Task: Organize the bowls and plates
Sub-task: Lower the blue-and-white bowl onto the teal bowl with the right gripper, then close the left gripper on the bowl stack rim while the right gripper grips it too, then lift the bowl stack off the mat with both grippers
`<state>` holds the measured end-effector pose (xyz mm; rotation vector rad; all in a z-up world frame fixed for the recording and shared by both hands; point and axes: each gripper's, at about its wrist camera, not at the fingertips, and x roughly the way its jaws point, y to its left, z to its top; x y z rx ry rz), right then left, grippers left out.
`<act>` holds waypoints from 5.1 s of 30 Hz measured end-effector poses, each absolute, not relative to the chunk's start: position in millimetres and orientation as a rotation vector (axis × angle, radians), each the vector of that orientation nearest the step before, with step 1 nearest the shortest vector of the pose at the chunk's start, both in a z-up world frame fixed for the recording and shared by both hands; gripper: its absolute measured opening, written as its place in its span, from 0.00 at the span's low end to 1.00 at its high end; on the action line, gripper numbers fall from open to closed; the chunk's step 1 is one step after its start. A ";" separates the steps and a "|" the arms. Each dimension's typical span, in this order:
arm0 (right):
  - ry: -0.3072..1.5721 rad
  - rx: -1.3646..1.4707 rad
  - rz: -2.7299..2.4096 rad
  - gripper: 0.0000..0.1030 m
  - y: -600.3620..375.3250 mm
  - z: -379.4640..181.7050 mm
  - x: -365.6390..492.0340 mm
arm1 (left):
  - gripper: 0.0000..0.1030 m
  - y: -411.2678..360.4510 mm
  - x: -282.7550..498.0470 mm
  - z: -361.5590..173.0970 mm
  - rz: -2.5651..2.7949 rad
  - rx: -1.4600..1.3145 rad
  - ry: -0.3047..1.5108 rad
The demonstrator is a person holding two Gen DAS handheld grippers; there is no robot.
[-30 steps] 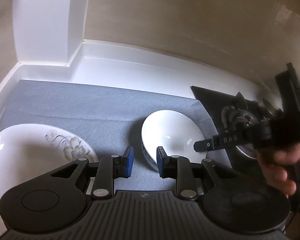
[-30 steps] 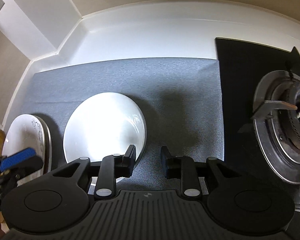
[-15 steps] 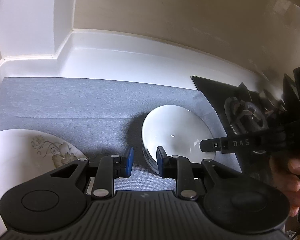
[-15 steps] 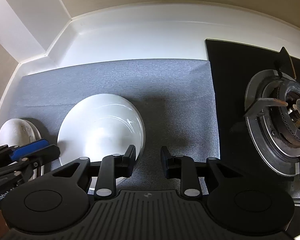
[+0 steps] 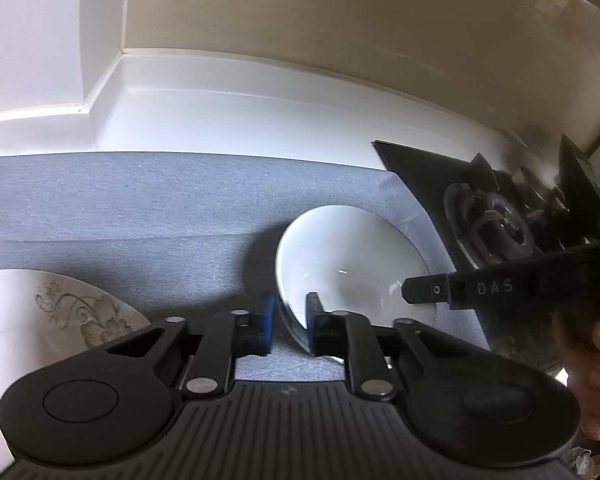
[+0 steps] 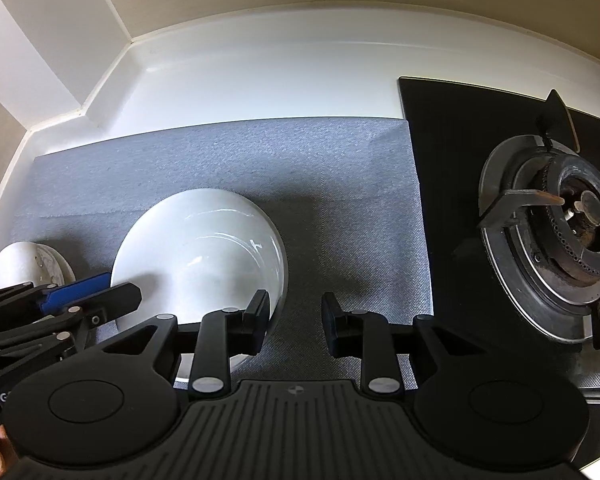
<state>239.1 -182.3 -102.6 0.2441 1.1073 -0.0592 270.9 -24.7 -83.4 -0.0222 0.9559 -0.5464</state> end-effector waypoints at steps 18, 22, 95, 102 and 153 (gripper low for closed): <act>1.078 0.254 -0.035 0.11 -184.6 -96.1 245.1 | 0.11 -30.6 268.3 -84.5 -0.524 0.008 0.925; 1.056 0.237 -0.020 0.06 -181.0 -96.1 243.4 | 0.11 -33.2 264.7 -84.0 -0.510 0.026 0.914; 1.171 0.256 0.113 0.05 -194.7 -55.0 113.8 | 0.10 -59.9 118.5 -42.3 -0.382 0.048 0.997; 1.183 0.244 0.117 0.06 -194.6 -55.3 115.8 | 0.09 -60.3 121.9 -44.8 -0.369 0.043 1.013; 1.179 0.277 0.180 0.20 -220.8 -52.4 104.5 | 0.13 -69.1 104.9 -41.7 -0.235 -0.022 0.965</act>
